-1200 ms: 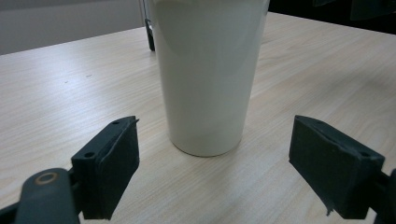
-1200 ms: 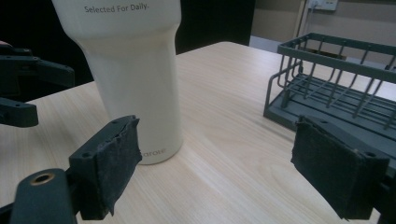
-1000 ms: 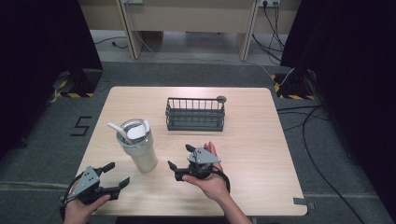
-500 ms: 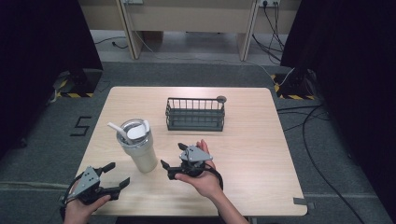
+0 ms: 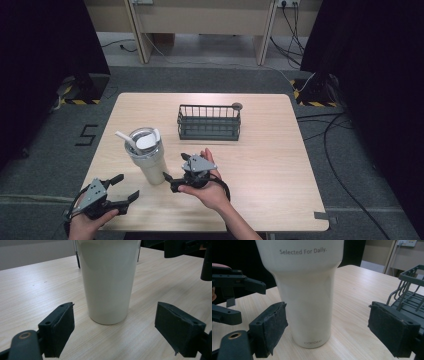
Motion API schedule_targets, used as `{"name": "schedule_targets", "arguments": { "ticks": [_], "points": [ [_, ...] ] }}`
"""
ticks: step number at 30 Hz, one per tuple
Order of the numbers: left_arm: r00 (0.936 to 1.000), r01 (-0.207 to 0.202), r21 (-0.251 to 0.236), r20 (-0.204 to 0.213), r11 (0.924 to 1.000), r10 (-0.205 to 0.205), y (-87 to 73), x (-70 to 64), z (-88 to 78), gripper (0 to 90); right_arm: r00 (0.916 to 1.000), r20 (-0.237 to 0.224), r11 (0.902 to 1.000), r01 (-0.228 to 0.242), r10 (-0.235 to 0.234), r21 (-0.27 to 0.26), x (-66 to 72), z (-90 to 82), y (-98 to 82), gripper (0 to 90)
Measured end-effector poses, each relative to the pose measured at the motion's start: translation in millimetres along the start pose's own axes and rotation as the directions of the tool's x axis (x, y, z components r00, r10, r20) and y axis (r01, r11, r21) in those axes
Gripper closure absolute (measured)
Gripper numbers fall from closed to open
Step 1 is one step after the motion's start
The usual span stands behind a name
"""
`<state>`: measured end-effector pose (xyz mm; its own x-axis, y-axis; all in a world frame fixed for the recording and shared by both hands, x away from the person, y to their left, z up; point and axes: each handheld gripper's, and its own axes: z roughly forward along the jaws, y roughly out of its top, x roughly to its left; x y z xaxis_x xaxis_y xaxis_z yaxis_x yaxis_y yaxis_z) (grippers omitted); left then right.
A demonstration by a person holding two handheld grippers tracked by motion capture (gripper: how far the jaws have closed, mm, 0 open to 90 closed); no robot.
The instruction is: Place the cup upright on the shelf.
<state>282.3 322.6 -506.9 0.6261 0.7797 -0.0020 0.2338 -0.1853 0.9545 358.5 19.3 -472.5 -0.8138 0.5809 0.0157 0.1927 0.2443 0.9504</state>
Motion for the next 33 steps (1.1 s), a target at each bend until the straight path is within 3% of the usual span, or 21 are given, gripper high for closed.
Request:
{"name": "schedule_targets", "arguments": {
  "ticks": [21, 28, 33],
  "points": [
    [1.0, 0.001, -0.002, 0.005, 1.0, -0.001, 0.0, -0.6, -0.1, 15.5, 0.9998, -0.022, 1.0, 0.002, -0.002, -0.007, 10.9, 23.0, 2.7, 15.2],
    [1.0, 0.002, -0.002, 0.005, 1.0, -0.002, -0.1, -0.6, -0.2, 15.5, 0.9992, -0.027, 0.9994, 0.029, -0.03, -0.017, 17.1, 39.0, 4.9, 14.8],
    [1.0, 0.002, -0.002, 0.006, 1.0, -0.002, -0.4, 0.0, -0.5, 15.5, 0.9994, -0.022, 0.9993, 0.025, -0.025, -0.027, 19.5, 50.9, 2.2, 13.3]
  ]
}}
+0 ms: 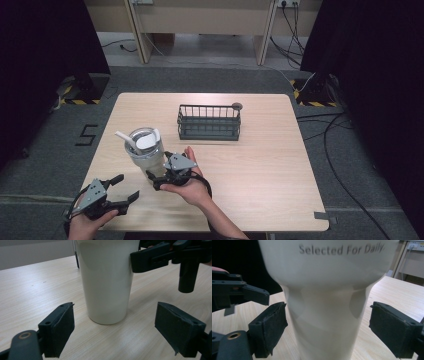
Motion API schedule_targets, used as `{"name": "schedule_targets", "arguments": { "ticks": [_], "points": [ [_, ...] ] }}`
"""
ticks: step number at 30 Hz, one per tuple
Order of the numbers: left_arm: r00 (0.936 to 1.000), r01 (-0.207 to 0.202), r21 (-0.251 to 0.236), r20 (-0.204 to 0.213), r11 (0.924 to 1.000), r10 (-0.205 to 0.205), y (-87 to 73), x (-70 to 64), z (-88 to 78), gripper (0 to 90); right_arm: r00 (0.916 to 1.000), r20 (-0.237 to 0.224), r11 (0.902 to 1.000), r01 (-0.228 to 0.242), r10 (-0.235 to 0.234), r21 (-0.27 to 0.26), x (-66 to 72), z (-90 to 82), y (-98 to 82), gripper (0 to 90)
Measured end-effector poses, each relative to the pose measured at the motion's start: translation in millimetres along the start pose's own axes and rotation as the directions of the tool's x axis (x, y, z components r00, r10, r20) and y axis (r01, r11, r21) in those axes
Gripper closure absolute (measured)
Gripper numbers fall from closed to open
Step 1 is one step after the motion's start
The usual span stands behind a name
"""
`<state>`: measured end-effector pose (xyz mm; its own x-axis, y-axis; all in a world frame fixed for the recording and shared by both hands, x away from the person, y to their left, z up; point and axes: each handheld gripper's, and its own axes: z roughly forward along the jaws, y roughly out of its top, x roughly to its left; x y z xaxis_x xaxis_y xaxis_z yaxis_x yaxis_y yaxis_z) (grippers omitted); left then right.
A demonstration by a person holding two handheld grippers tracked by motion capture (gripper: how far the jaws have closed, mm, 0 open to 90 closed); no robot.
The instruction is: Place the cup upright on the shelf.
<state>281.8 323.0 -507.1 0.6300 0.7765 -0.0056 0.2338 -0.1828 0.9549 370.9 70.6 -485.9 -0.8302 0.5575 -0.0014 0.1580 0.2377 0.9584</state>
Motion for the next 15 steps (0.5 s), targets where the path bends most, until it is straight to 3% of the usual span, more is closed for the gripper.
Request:
{"name": "schedule_targets", "arguments": {
  "ticks": [15],
  "points": [
    [1.0, 0.004, 0.002, 0.004, 1.0, -0.004, -0.7, 0.4, -0.1, 15.5, 0.9998, -0.015, 0.9995, 0.012, -0.013, -0.028, -1.0, 26.3, 0.7, 5.7]
  ]
}}
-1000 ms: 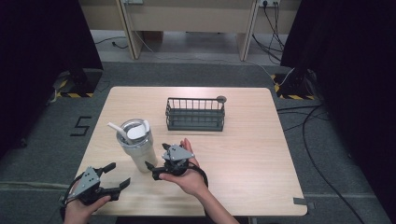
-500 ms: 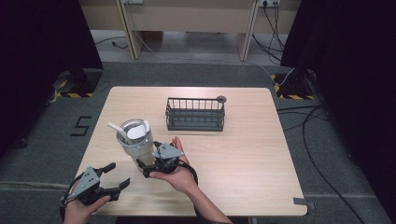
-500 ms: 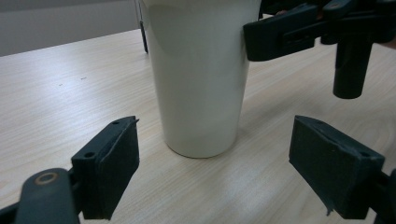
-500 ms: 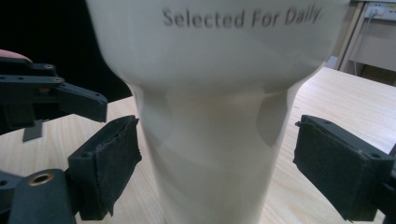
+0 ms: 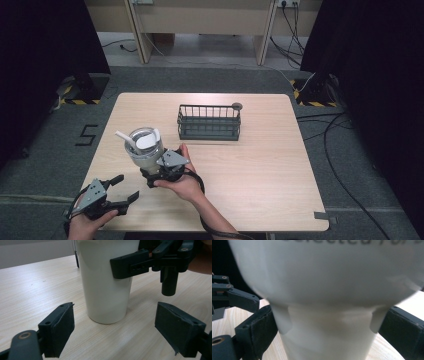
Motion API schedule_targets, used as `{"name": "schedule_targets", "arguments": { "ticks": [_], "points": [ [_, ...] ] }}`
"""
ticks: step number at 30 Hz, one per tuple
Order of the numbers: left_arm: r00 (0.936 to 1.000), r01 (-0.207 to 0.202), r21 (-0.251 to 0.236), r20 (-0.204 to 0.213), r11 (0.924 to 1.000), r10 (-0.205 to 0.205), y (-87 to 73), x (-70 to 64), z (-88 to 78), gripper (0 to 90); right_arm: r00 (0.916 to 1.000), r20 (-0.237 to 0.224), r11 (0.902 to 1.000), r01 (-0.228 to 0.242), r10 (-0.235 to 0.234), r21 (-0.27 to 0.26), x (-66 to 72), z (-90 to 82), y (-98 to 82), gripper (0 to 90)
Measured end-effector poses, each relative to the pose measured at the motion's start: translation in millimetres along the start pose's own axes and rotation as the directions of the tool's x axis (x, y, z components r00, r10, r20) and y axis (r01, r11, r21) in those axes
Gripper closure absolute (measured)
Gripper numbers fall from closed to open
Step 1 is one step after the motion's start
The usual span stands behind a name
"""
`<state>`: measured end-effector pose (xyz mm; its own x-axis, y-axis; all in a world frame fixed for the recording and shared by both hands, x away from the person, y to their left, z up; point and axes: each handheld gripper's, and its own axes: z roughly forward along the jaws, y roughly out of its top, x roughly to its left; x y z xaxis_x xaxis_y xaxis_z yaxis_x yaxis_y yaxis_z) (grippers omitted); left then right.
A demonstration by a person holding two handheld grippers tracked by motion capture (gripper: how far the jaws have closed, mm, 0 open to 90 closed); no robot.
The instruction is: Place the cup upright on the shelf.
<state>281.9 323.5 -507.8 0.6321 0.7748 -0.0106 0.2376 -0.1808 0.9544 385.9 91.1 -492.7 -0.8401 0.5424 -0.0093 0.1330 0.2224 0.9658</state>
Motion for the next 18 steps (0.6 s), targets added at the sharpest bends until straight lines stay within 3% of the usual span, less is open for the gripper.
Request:
{"name": "schedule_targets", "arguments": {
  "ticks": [9, 18],
  "points": [
    [1.0, -0.003, 0.006, 0.005, 1.0, 0.003, -0.1, -0.5, 0.5, 15.5, 0.9998, -0.02, 0.9987, -0.002, 0.001, -0.051, -0.7, 6.1, -5.0, 9.8],
    [1.0, 0.001, 0.002, 0.006, 1.0, -0.001, -0.4, -0.4, 0.6, 15.5, 0.9999, -0.005, 0.9991, 0.015, -0.015, -0.04, 0.5, 5.1, -2.0, 10.2]
  ]
}}
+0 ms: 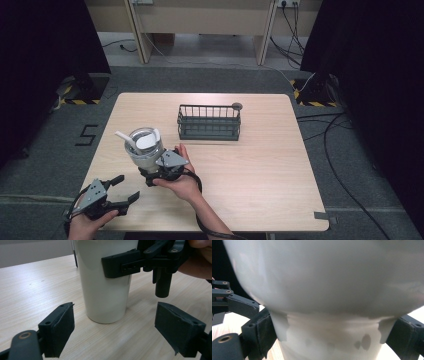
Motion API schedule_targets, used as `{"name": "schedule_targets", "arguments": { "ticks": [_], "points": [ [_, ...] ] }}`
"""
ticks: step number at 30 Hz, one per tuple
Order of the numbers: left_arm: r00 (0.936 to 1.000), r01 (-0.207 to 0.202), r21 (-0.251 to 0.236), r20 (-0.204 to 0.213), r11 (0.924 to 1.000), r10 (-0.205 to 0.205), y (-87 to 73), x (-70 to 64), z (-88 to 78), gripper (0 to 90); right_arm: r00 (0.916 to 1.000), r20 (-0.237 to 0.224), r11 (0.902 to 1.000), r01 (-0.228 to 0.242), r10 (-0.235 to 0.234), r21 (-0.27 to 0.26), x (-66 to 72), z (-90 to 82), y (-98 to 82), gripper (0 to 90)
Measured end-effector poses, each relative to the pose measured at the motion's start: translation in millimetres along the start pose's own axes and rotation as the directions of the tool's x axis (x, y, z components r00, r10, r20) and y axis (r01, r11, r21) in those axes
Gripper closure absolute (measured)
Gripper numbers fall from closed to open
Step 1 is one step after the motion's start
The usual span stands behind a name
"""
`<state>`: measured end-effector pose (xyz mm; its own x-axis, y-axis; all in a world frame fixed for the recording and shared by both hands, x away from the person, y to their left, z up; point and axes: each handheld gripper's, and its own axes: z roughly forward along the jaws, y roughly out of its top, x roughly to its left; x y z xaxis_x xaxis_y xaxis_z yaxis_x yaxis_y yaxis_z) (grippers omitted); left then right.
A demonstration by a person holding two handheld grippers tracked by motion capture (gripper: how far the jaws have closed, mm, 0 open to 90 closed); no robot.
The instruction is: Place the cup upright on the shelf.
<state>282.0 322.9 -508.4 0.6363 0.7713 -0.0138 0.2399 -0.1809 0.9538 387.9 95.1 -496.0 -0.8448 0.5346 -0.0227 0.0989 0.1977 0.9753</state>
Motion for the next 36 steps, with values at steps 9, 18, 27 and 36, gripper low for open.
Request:
{"name": "schedule_targets", "arguments": {
  "ticks": [9, 18, 27, 36],
  "points": [
    [1.0, 0.005, 0.0, 0.0, 1.0, -0.005, -0.1, 0.4, -0.4, 15.5, 0.9997, 0.024, 1.0, -0.001, 0.001, 0.008, 1.8, -0.3, 2.9, 10.2],
    [1.0, 0.007, -0.003, -0.001, 1.0, -0.007, -0.1, 0.3, -0.1, 15.5, 0.9983, 0.057, 0.9997, 0.004, -0.003, -0.024, -5.9, -13.7, 19.4, 10.2],
    [1.0, 0.008, -0.005, -0.003, 1.0, -0.008, 0.0, 0.4, 0.0, 15.6, 0.9956, 0.093, 0.999, -0.001, 0.005, -0.044, -17.5, -27.1, 30.6, 10.2],
    [0.9999, 0.01, -0.006, -0.005, 0.9999, -0.01, 0.2, 0.7, -0.6, 15.6, 0.9929, 0.118, 0.9983, -0.011, 0.018, -0.057, -26.5, -36.6, 38.2, 10.2]
  ]
}}
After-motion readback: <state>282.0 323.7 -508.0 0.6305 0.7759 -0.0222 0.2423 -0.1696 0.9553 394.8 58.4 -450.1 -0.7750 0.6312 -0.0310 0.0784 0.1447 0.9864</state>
